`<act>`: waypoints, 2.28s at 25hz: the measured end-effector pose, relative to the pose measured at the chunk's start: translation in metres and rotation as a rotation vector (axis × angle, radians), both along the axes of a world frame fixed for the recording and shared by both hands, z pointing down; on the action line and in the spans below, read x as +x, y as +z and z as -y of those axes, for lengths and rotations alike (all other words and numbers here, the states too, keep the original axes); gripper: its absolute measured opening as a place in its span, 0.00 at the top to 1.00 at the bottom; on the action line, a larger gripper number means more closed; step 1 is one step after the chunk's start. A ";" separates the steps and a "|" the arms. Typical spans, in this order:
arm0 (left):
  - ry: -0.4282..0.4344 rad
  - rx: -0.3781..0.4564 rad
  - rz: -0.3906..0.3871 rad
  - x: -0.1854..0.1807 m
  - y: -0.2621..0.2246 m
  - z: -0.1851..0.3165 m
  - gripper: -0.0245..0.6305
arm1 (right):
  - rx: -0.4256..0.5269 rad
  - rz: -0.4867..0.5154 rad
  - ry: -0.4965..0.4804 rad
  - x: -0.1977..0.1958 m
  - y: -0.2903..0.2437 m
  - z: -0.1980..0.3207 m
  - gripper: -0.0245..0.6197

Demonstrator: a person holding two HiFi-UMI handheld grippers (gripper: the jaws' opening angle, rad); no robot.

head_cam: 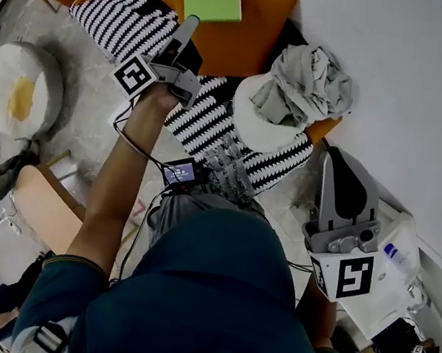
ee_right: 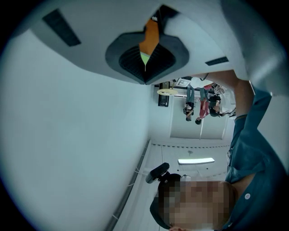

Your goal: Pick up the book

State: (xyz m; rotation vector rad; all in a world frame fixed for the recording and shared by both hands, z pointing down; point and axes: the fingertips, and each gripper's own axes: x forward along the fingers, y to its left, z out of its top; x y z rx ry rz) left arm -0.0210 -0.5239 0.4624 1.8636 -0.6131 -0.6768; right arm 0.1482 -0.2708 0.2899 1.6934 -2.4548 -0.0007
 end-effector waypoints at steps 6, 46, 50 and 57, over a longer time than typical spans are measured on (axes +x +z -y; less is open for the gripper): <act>-0.028 -0.119 0.026 0.004 0.064 0.034 0.53 | -0.029 -0.011 0.034 0.001 0.007 0.014 0.94; -0.195 -0.389 -0.090 0.023 0.228 0.137 0.37 | -0.250 -0.010 0.121 -0.006 0.072 0.055 0.94; -0.196 -0.367 -0.081 0.022 0.221 0.141 0.59 | -0.258 -0.005 0.118 -0.006 0.074 0.056 0.94; -0.195 -0.353 -0.071 0.017 0.217 0.147 0.73 | -0.258 -0.003 0.104 -0.008 0.074 0.059 0.94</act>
